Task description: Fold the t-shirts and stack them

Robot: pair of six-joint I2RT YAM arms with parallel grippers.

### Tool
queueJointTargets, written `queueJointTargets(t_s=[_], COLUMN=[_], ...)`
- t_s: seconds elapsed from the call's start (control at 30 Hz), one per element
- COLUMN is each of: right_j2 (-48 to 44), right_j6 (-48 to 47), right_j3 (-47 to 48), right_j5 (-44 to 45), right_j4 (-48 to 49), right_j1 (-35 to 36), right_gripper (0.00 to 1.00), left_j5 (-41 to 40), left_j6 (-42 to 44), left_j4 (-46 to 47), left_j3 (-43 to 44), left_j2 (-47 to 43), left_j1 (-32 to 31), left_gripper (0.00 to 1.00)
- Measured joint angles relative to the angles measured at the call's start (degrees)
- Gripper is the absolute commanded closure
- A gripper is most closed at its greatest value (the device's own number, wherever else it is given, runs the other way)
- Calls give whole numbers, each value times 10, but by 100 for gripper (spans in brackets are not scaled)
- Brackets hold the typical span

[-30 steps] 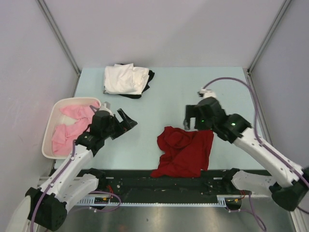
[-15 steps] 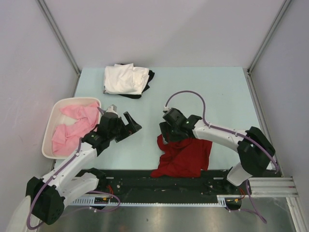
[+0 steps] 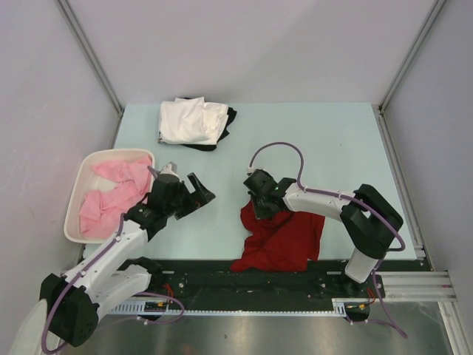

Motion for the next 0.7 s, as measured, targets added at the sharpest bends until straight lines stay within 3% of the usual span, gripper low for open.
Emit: queueJointTargets(t_s=[0.17, 0.27, 0.37, 0.6, 0.7], right_j2=[-17, -45, -82, -152, -201], right_j6=[-3, -13, -32, -68, -73], right_j3=[3, 52, 138, 440, 483], right_j5=[27, 40, 41, 74, 116], right_j4=[-5, -36, -52, -138, -167], right_j1=[4, 10, 16, 18, 16], right_gripper=[100, 100, 100, 100, 100], left_j5=[0, 0, 0, 0, 0], left_j6=[3, 3, 3, 2, 1], left_j4=[0, 0, -1, -10, -13], left_j3=[-4, -4, -4, -4, -4], left_j2=[-12, -15, -21, -67, -84], left_j1=[8, 8, 8, 8, 8], left_gripper=[0, 0, 0, 0, 0])
